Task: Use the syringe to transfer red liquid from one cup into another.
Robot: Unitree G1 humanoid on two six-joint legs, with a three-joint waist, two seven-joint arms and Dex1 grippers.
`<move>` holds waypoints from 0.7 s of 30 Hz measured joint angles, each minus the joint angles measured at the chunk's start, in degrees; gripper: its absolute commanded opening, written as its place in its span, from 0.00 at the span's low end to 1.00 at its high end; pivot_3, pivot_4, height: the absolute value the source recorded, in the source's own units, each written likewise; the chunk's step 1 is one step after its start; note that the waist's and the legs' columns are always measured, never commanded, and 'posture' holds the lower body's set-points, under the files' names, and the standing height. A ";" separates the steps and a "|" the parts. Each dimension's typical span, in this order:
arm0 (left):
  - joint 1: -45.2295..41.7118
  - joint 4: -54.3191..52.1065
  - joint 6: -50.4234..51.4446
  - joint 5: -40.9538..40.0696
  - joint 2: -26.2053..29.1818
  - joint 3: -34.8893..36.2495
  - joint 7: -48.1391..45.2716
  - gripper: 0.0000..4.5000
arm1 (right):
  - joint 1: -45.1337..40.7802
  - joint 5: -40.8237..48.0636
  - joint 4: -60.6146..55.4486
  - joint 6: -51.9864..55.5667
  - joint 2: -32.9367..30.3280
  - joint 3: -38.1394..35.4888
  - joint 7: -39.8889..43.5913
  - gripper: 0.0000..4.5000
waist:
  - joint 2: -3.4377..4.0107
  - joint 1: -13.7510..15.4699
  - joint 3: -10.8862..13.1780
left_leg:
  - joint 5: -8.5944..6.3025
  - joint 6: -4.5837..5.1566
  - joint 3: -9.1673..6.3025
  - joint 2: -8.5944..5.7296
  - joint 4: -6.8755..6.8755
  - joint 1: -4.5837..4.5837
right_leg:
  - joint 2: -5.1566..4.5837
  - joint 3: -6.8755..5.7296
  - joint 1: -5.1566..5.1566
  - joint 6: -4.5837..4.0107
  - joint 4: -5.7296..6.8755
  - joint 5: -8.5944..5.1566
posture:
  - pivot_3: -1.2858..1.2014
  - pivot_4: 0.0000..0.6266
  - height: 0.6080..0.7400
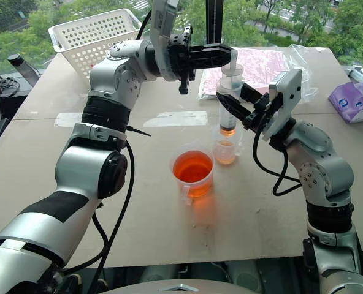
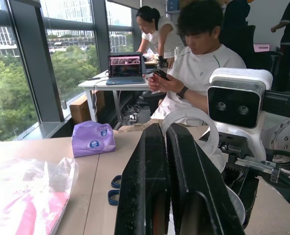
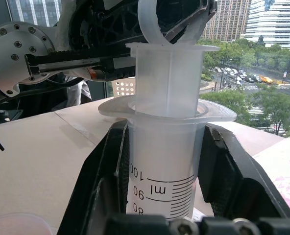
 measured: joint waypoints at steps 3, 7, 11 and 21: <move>0.00 0.01 -0.68 0.71 0.16 -0.26 -0.41 0.01 | -0.01 -0.62 0.01 -0.03 0.03 0.05 0.10 0.33 | 0.00 0.00 0.00 | 0.00 0.00 0.00 0.00 0.00 0.00 | 0.00 0.00 0.00 0.00 0.00 0.00 | 0.52 0.24 1.00; 0.01 0.00 -2.22 1.51 0.22 -0.66 -0.67 0.01 | -0.35 -1.03 0.31 -0.02 0.03 0.06 0.28 0.33 | 0.00 0.00 0.00 | 0.00 0.00 0.00 0.00 0.00 0.00 | 0.00 0.00 0.00 0.00 0.00 0.00 | 0.52 0.24 1.00; 0.26 0.00 -3.42 2.35 0.22 -0.72 -0.68 0.01 | -1.24 -1.13 1.28 0.02 0.01 0.07 0.92 0.33 | 0.00 0.00 0.00 | 0.00 0.00 0.00 0.00 0.00 0.00 | 0.00 0.00 0.00 0.00 0.00 0.00 | 0.52 0.24 1.00; 1.79 0.00 -3.78 3.20 -0.15 -0.94 -0.33 0.01 | -2.09 -1.09 2.21 0.27 -0.29 0.07 1.50 0.33 | 0.00 0.01 0.00 | 0.00 0.00 0.00 0.00 0.00 0.00 | 0.00 0.00 0.00 0.00 0.00 0.00 | 0.52 0.24 1.00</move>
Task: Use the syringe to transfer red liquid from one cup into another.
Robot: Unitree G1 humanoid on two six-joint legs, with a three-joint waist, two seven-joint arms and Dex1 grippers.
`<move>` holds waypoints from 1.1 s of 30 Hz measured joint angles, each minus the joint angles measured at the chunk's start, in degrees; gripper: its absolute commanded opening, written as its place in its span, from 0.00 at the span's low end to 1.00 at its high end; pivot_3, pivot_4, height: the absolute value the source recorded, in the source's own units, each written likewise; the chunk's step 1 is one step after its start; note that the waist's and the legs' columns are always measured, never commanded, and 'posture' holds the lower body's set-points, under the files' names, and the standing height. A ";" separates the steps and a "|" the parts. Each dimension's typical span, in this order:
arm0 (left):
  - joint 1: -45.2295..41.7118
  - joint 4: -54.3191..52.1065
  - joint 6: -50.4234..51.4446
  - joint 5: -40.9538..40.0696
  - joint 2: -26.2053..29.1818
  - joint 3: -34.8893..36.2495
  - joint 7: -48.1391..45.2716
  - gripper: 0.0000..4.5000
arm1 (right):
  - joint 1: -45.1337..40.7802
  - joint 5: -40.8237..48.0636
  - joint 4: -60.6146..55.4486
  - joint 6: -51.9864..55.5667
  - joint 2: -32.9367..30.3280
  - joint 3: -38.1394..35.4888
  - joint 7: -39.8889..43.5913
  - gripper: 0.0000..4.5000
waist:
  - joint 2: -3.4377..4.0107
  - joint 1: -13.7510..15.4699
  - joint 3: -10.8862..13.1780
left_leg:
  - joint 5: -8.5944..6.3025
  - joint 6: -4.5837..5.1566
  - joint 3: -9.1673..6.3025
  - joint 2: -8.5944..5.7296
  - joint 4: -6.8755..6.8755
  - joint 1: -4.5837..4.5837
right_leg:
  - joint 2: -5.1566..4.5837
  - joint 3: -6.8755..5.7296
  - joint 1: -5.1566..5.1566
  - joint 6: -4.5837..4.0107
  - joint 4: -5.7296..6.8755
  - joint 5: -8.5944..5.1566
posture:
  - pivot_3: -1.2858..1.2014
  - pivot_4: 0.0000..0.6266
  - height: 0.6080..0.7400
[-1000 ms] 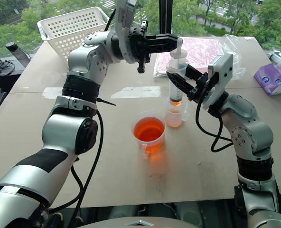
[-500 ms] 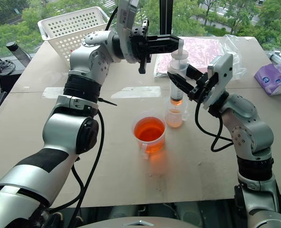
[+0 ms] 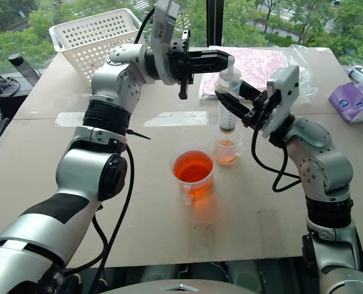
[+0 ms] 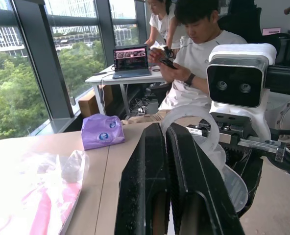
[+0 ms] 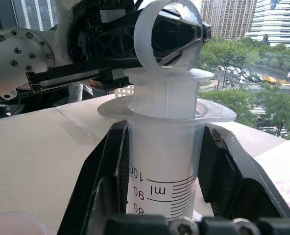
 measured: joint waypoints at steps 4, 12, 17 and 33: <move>0.74 0.00 0.19 0.05 -0.31 -0.15 0.37 0.01 | -0.01 0.02 0.14 0.14 -0.61 0.00 0.11 0.33 | 0.00 -0.01 0.00 | 0.00 0.00 0.00 0.00 0.00 0.00 | 0.00 0.00 0.00 0.00 0.00 0.00 | 0.52 0.24 1.00; 0.75 0.00 0.20 0.43 -0.39 -0.17 0.44 0.19 | -0.01 0.02 0.41 0.18 -0.74 -0.22 -0.10 0.33 | 0.00 0.02 0.00 | 0.00 0.00 0.00 0.00 0.00 0.00 | 0.00 0.00 0.00 0.00 0.00 0.00 | 0.52 0.24 1.00; 0.77 -0.07 2.48 -0.25 -0.27 -0.09 0.18 0.60 | -0.25 0.46 0.79 -0.08 -0.71 -1.78 -0.46 0.33 | 0.00 -0.01 0.00 | 0.00 0.00 0.00 0.00 0.00 -0.01 | 0.00 0.00 0.00 0.00 0.01 0.00 | 0.52 0.24 1.00; 5.36 -10.95 13.88 -5.76 9.37 1.88 -3.13 0.60 | -2.93 6.95 -2.53 1.29 0.77 -3.17 -4.48 0.33 | 0.04 -0.01 -0.01 | 0.00 0.00 -0.03 0.02 0.05 0.02 | 0.04 0.08 -0.01 0.00 0.02 0.00 | 0.52 0.24 1.00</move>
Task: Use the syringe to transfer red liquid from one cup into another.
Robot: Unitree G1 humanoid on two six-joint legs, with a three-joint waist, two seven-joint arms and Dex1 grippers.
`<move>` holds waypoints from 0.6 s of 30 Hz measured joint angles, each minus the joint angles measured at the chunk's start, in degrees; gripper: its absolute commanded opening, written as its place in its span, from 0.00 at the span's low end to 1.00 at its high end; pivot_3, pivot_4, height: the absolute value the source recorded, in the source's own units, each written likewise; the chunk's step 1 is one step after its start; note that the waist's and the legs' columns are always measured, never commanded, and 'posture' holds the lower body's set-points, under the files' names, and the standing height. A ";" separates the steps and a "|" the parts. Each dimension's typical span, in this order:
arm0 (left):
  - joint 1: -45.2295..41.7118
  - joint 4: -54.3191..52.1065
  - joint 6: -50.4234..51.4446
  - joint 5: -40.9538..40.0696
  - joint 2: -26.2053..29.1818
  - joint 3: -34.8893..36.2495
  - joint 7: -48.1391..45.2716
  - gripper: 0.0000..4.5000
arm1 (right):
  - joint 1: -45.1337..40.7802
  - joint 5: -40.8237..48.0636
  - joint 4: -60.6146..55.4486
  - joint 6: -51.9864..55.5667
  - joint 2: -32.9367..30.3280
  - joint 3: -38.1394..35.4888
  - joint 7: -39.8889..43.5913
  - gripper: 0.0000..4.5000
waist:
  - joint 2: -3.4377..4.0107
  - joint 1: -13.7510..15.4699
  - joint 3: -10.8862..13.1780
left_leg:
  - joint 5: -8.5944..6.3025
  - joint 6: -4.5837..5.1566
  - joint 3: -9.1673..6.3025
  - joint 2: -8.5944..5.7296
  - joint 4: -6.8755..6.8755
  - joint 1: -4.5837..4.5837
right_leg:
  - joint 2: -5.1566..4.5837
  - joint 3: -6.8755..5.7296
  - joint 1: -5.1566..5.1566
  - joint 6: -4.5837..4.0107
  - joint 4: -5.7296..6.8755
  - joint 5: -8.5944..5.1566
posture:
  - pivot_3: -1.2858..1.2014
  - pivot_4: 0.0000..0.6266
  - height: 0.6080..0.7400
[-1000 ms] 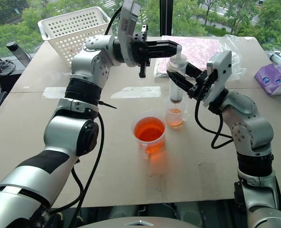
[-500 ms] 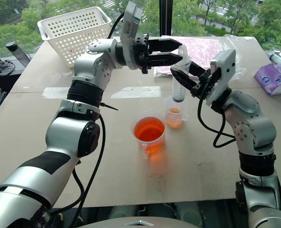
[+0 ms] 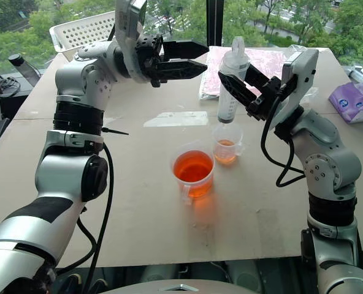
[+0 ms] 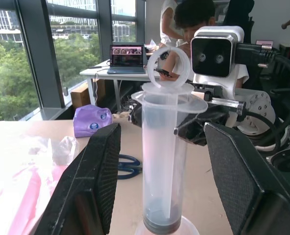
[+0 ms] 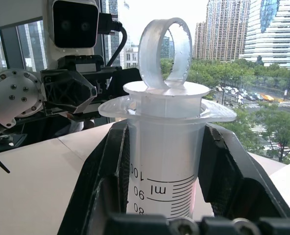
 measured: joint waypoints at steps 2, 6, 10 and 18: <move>2.09 -1.38 0.38 0.22 -0.19 -1.23 0.78 0.60 | -1.36 0.86 0.20 0.53 0.08 -0.36 -0.65 0.33 | 0.00 0.00 0.00 | 0.00 0.00 -0.01 0.00 0.00 0.00 | 0.00 0.00 0.00 0.00 0.00 0.00 | 0.52 0.24 1.00; 4.04 -2.22 -0.14 1.39 -2.78 -2.51 4.69 0.60 | -3.83 2.36 -0.18 1.32 0.25 -0.54 -1.41 0.33 | 0.00 0.16 0.00 | 0.00 0.00 -0.02 0.00 0.01 -0.02 | -0.01 -0.02 0.00 0.00 0.00 0.00 | 0.52 0.24 1.00; 3.91 -2.01 -1.19 1.78 -6.00 -2.66 7.36 0.60 | -3.87 2.26 -0.52 2.35 0.28 -0.50 -2.40 0.33 | 0.00 0.05 0.00 | 0.00 0.00 0.00 0.00 0.00 -0.04 | -0.01 -0.01 0.00 0.00 0.02 0.00 | 0.52 0.24 1.00; 3.48 -2.20 -0.73 0.90 -8.96 -3.53 7.40 0.55 | -3.83 2.47 -2.01 3.22 0.40 1.17 -2.39 0.33 | 0.00 -0.04 0.00 | 0.00 0.00 0.00 0.00 -0.01 -0.03 | 0.00 0.01 0.00 0.00 0.00 0.00 | 0.52 0.24 1.00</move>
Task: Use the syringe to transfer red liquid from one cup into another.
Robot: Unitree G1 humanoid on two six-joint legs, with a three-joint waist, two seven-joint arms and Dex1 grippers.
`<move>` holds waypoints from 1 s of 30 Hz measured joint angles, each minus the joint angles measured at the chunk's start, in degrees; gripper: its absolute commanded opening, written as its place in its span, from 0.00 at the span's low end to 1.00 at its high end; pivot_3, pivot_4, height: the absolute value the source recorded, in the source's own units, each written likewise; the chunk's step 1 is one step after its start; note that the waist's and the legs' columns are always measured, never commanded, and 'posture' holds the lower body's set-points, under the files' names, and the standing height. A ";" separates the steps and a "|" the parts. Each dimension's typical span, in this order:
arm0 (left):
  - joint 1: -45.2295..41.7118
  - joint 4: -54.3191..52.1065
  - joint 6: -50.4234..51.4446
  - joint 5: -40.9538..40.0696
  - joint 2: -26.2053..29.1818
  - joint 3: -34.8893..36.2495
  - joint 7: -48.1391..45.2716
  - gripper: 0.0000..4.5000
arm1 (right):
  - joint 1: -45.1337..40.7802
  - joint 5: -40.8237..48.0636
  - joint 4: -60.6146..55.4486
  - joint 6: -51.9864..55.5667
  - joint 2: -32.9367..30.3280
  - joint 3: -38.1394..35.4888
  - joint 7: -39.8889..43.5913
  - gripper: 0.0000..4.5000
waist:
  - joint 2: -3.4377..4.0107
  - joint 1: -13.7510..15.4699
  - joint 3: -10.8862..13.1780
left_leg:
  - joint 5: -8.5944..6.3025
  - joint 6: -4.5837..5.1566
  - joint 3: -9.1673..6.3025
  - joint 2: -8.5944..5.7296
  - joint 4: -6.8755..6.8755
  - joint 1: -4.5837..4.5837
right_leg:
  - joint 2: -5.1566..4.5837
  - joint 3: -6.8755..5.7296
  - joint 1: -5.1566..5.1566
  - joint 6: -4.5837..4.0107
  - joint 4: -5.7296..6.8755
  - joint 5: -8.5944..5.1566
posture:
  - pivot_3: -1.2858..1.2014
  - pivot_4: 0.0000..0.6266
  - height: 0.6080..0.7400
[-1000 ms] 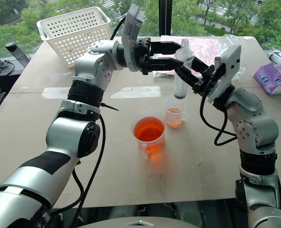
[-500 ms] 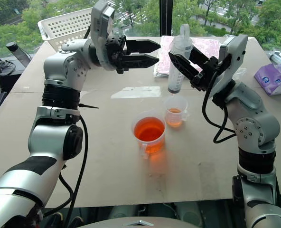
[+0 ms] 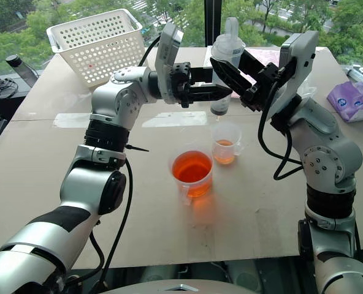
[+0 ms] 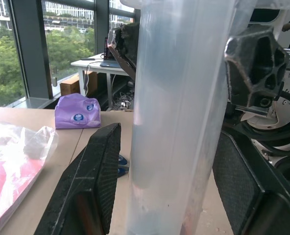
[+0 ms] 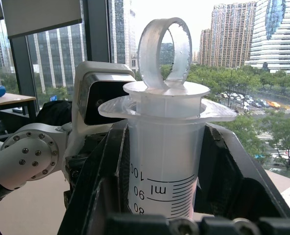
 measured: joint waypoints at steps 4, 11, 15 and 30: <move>-0.02 -0.18 -0.19 -0.07 -0.30 -0.85 -0.55 0.33 | 0.00 0.08 0.11 0.33 0.26 -0.01 -0.48 0.33 | 0.00 0.07 0.00 | 0.00 0.00 0.00 0.00 0.00 0.00 | 0.00 0.00 0.00 0.00 0.00 0.00 | 0.52 0.24 1.00; -0.07 0.08 -0.12 -0.05 -0.21 -0.84 0.18 0.32 | 0.00 0.97 0.06 0.44 0.27 0.01 -0.58 0.92 | 0.00 0.03 0.00 | 0.00 0.00 0.00 0.00 0.00 0.00 | 0.00 0.00 0.00 0.00 0.00 0.00 | 0.52 0.24 1.00; -0.13 0.90 -0.83 0.30 -0.10 -0.78 1.24 0.32 | 0.33 1.26 0.03 0.49 -0.25 0.00 -0.68 1.00 | 0.00 0.09 0.00 | 0.00 0.00 0.00 0.00 0.00 0.00 | 0.00 -0.01 0.00 0.00 0.00 0.00 | 0.52 0.24 1.00; -1.03 -8.08 11.13 -0.20 14.77 6.38 15.85 0.32 | 13.58 7.66 -3.35 9.92 -15.80 -11.57 -1.60 1.00 | -0.01 -0.01 0.00 | 0.00 0.00 -0.01 0.02 -0.09 -0.02 | -0.02 0.01 0.01 0.00 0.01 0.00 | 0.52 0.24 1.00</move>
